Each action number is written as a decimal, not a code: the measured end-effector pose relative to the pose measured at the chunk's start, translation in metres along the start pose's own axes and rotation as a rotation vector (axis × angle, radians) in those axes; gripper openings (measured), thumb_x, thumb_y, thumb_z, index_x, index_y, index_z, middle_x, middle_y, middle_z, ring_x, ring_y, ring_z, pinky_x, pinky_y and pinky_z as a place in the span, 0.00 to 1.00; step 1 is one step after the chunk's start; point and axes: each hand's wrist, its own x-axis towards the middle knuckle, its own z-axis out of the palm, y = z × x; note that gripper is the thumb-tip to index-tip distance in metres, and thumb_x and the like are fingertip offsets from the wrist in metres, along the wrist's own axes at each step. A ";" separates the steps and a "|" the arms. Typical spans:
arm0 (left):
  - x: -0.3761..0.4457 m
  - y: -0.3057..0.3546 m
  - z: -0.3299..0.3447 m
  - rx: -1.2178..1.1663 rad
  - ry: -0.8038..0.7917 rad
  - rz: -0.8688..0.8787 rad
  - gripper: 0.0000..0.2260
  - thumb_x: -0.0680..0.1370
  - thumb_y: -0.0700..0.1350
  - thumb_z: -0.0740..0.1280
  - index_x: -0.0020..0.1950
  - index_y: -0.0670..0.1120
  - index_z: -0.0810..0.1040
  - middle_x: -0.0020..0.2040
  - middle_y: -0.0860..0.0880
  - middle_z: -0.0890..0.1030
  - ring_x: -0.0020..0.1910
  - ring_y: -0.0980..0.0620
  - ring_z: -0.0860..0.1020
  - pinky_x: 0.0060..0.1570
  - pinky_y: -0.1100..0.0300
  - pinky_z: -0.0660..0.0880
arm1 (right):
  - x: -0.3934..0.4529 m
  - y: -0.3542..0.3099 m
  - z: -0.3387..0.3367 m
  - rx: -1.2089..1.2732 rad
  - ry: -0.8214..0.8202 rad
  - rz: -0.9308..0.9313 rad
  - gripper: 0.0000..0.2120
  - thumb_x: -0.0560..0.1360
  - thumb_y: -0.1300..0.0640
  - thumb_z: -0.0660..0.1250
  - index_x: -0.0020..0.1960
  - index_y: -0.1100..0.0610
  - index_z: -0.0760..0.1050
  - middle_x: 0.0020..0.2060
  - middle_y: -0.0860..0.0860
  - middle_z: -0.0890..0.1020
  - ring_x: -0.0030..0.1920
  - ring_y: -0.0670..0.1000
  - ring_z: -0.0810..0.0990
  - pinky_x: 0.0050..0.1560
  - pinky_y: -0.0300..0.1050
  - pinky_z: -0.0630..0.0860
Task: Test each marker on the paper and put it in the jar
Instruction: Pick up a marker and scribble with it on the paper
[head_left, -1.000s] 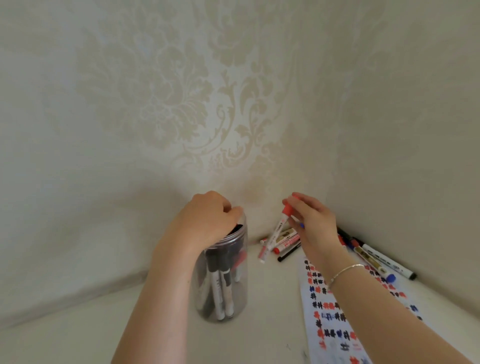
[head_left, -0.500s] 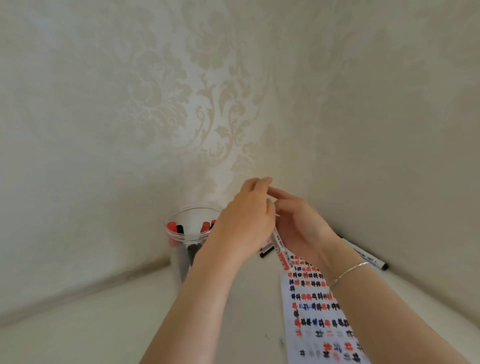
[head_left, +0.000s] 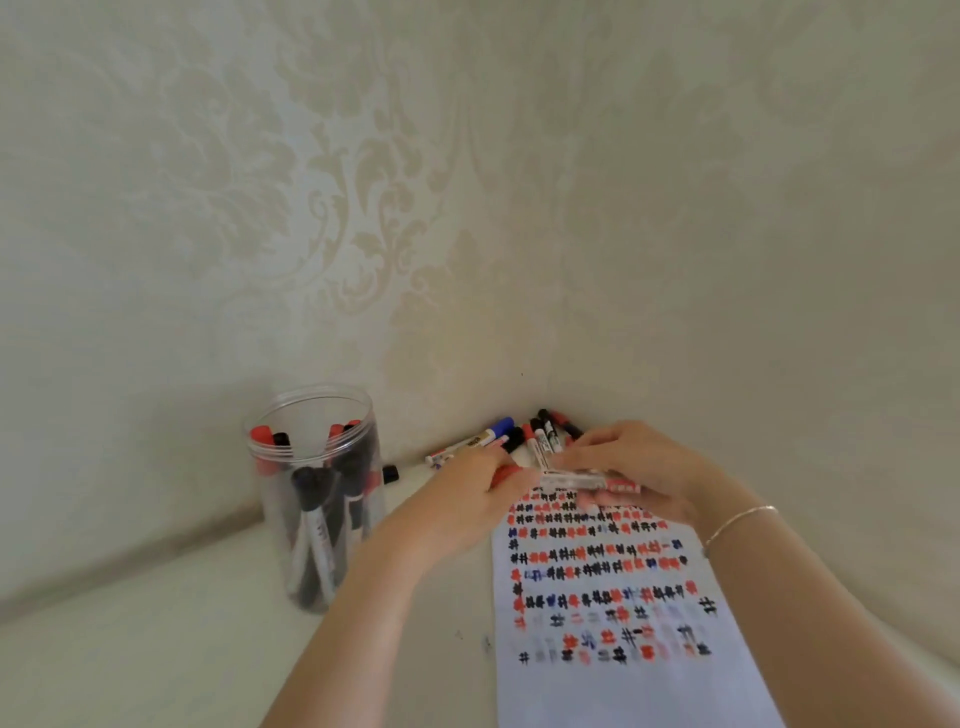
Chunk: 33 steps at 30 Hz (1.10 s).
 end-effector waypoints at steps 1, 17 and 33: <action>-0.002 -0.002 0.003 -0.020 -0.003 0.010 0.15 0.81 0.55 0.57 0.50 0.45 0.75 0.38 0.50 0.75 0.31 0.57 0.70 0.29 0.70 0.66 | 0.001 0.004 -0.003 0.287 -0.033 -0.025 0.14 0.69 0.60 0.73 0.50 0.68 0.78 0.40 0.60 0.81 0.33 0.52 0.79 0.31 0.37 0.78; 0.001 0.019 0.045 -0.409 0.139 0.103 0.18 0.82 0.55 0.54 0.51 0.50 0.81 0.44 0.55 0.83 0.44 0.67 0.78 0.48 0.72 0.70 | 0.015 0.009 0.047 0.487 0.423 -0.152 0.13 0.71 0.70 0.64 0.31 0.60 0.66 0.17 0.49 0.69 0.16 0.44 0.65 0.18 0.33 0.62; -0.005 0.005 0.048 -1.114 -0.124 0.036 0.26 0.82 0.52 0.53 0.24 0.48 0.67 0.25 0.49 0.66 0.37 0.49 0.79 0.62 0.52 0.69 | 0.028 0.025 0.021 0.878 0.446 -0.047 0.13 0.74 0.67 0.63 0.33 0.58 0.66 0.22 0.48 0.67 0.19 0.45 0.64 0.19 0.38 0.65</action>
